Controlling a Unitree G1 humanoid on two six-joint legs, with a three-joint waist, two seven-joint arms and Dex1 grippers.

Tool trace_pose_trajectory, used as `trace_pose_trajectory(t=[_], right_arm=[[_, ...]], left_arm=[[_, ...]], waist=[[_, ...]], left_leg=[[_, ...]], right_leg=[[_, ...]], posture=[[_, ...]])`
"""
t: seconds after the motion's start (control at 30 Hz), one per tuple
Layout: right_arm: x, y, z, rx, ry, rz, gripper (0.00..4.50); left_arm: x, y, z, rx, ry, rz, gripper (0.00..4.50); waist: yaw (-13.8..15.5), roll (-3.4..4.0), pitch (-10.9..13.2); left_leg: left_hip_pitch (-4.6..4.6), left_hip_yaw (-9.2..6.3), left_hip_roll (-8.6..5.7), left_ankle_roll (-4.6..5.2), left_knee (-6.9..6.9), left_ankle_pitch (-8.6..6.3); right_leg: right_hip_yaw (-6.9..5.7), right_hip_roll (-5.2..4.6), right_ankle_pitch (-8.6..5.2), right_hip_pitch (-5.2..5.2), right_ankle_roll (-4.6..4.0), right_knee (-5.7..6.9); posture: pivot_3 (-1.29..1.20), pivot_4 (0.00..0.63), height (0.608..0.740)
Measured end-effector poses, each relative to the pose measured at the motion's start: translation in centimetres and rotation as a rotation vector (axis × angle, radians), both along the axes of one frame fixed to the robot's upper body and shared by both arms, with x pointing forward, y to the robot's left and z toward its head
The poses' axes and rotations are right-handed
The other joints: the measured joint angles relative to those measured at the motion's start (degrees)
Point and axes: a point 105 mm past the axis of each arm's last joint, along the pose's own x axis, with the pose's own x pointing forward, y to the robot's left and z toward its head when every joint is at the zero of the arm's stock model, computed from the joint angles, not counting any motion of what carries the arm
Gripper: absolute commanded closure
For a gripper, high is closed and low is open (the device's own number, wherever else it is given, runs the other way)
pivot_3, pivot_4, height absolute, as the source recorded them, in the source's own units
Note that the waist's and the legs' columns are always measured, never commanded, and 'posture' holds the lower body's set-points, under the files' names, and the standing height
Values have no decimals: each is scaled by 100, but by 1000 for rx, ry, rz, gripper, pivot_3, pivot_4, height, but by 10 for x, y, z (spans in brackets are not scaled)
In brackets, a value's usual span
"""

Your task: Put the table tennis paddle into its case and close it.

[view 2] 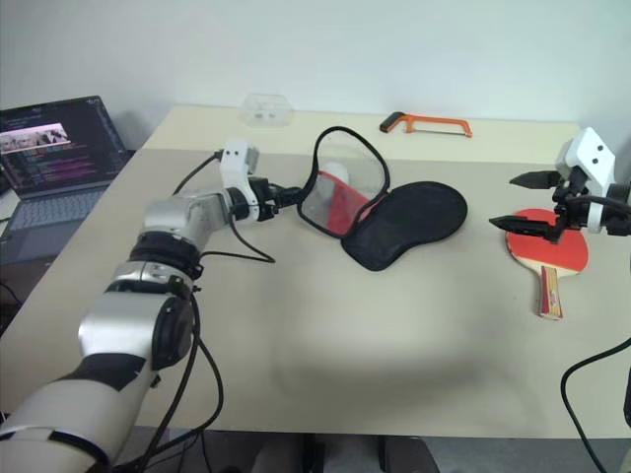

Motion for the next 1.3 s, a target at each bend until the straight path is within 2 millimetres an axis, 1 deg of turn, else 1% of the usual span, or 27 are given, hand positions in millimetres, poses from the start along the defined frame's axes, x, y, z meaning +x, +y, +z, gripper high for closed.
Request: trace_pose_trajectory(t=[0.2,0.37,0.47,0.57,0.6,0.7,0.77,0.83,0.97,1.0,1.1,1.2,1.3], right_arm=[[-2,1,-3,-14,7,-1,0],[-3,0,-3,-19,11,-7,0],[-5,-2,-3,-21,11,-14,0],[-7,-4,0,-21,1,-23,0],[-7,-5,0,-19,-1,-28,0],[-8,-7,-1,-16,-1,-38,0],[-8,-7,-1,-18,-2,-40,0],[-8,-6,-2,-20,-1,-41,0],[-9,-3,-1,-21,-4,-32,0],[-10,-3,-1,-19,-4,-31,0],[-11,-6,-3,-20,3,-42,0],[-11,-6,-3,-20,2,-42,0],[-11,-6,-3,-20,1,-42,0]], left_arm=[[-2,-5,-17,-2,43,-23,1358],[-4,-25,-30,-9,73,-71,1358],[-5,-35,-32,-9,72,-89,1933],[-4,-38,-33,-18,76,-83,2946],[-4,-38,-34,-20,76,-79,3378],[-1,-35,-32,-35,72,-39,4451],[1,-33,-31,-43,70,5,4482],[3,-35,-29,-52,62,34,4482],[4,-53,-9,-111,3,43,4482],[2,-58,-8,-119,-3,43,4482],[-9,-73,-10,-143,-15,59,4482],[-25,-97,-16,-159,5,64,4482],[-39,-119,-8,-183,-11,82,4482]], waist=[[9,0,0],[9,0,0],[0,0,0],[-1,0,0],[0,0,0],[0,0,0],[1,0,0],[7,0,0],[21,0,0],[22,0,0],[18,0,0],[22,0,0],[24,0,0]], left_leg=[[-6,-2,-4,0,11,0],[-6,-5,-4,0,17,0],[-5,-4,-4,0,17,0],[-5,-5,-4,0,17,0],[-5,-5,-4,0,17,0],[-4,-5,-4,0,18,0],[-3,-7,-4,0,18,0],[-4,-8,-5,0,18,0],[-5,-13,-3,0,19,0],[-5,-14,-2,0,19,0],[-3,-17,-1,0,18,0],[-4,-20,-2,0,21,1],[-1,-21,-6,0,22,0]], right_leg=[[-8,-3,0,-1,0,14],[-12,-2,0,-1,0,30],[-9,0,0,-2,0,31],[-9,1,0,-2,0,33],[-9,1,0,-2,0,33],[-7,0,0,-2,1,36],[-8,1,0,-2,0,37],[-9,0,0,-2,0,38],[-7,-2,0,-2,1,38],[-7,-1,0,-2,1,37],[-1,-2,-1,-2,1,38],[1,-2,0,-2,1,42],[6,-2,0,4,1,43]], posture=[[0,150,740],[0,150,740],[0,150,740],[0,150,740],[0,150,740],[0,150,740],[0,150,740],[0,150,740],[0,150,740],[0,150,740],[0,150,740],[0,150,740],[0,150,740]])
